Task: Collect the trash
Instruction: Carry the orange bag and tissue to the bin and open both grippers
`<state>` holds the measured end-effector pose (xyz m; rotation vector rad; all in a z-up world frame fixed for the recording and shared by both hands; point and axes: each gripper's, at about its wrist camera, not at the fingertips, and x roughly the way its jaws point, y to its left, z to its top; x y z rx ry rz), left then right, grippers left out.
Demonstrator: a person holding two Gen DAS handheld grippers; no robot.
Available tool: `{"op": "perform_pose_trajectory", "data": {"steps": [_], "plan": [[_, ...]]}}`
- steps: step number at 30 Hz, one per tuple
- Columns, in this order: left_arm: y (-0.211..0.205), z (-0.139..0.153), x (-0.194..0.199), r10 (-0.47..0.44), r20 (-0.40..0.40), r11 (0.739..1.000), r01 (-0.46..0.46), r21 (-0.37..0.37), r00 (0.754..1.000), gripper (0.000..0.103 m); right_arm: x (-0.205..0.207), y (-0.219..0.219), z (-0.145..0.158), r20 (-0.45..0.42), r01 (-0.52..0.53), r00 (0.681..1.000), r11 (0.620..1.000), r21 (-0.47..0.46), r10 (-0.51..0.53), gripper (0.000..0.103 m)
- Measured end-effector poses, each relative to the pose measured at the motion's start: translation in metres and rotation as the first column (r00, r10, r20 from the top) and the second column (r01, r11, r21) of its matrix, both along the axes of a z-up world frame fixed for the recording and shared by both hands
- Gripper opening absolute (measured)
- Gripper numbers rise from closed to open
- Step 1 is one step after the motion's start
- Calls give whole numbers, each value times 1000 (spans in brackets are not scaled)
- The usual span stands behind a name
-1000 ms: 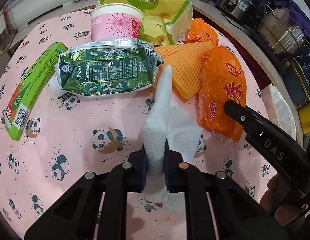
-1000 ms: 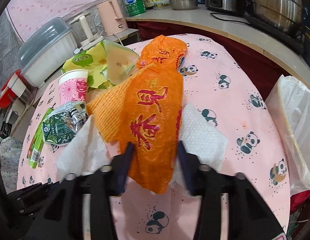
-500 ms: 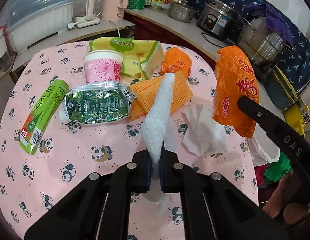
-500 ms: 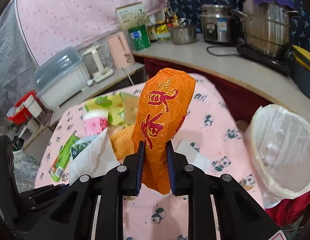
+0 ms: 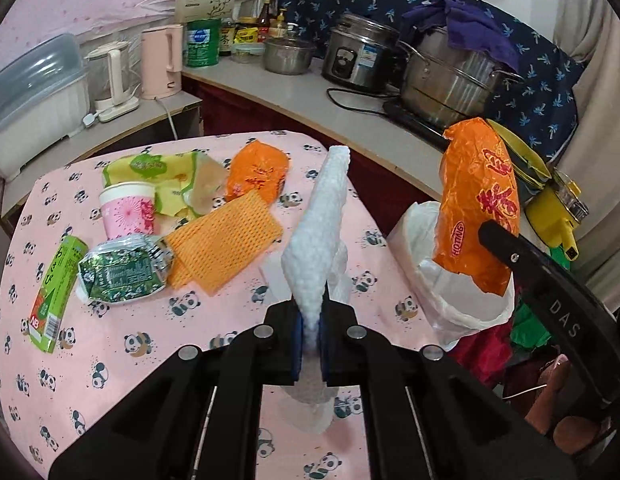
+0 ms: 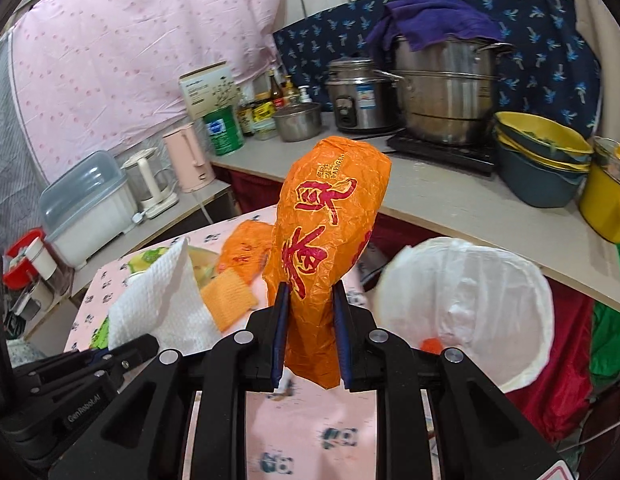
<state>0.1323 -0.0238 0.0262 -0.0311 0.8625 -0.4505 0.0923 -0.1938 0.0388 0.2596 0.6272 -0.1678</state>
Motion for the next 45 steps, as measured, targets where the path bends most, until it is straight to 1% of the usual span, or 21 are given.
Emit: {"op": "perform_pose_trajectory", "data": {"steps": [5,10,17,23,25,28,31,34,36,38,40,41,42,43,45], "plan": [[-43,6,-8,-78,26,997,78,12,997,6,-19,-34,-6,-7,70,998,998,-3,-70,20],[-90,7,-13,-160,34,987,159,22,987,6,-37,-71,-19,-26,150,988,989,11,-149,20],[-156,1,-13,-270,32,963,269,24,962,6,-55,-122,-42,-66,253,966,967,29,-250,20],[-201,-11,-3,-332,16,943,331,18,943,6,-55,-145,-63,-107,292,952,956,41,-286,20],[-212,-17,1,-349,12,937,349,14,937,8,-53,-150,-69,-119,296,950,954,45,-290,20],[-220,-26,10,-343,7,939,343,16,939,8,-47,-158,-78,-135,299,948,953,55,-290,20],[-224,-33,19,-330,-9,944,330,21,944,16,-40,-162,-84,-146,298,947,952,73,-285,20],[-220,-36,27,-321,-11,947,321,8,947,33,-30,-164,-88,-155,291,948,954,72,-278,20],[-219,-36,29,-316,-3,949,316,14,949,45,-25,-164,-90,-159,284,950,956,74,-270,20],[-218,-35,31,-305,2,952,305,14,952,51,-20,-163,-91,-161,274,952,959,77,-260,24],[-214,-33,34,-287,6,958,287,12,958,57,-16,-162,-91,-156,270,954,960,78,-256,30],[-211,-32,36,-274,7,962,274,11,962,64,-15,-161,-90,-152,268,955,960,77,-254,31],[-207,-31,37,-257,10,966,257,11,966,68,-14,-160,-90,-149,269,955,960,73,-256,35],[-204,-31,39,-244,12,970,244,11,970,69,-12,-160,-89,-145,268,956,961,70,-256,37],[-196,-29,42,-217,14,976,217,11,976,71,-9,-158,-87,-139,261,958,963,66,-251,38]]}}
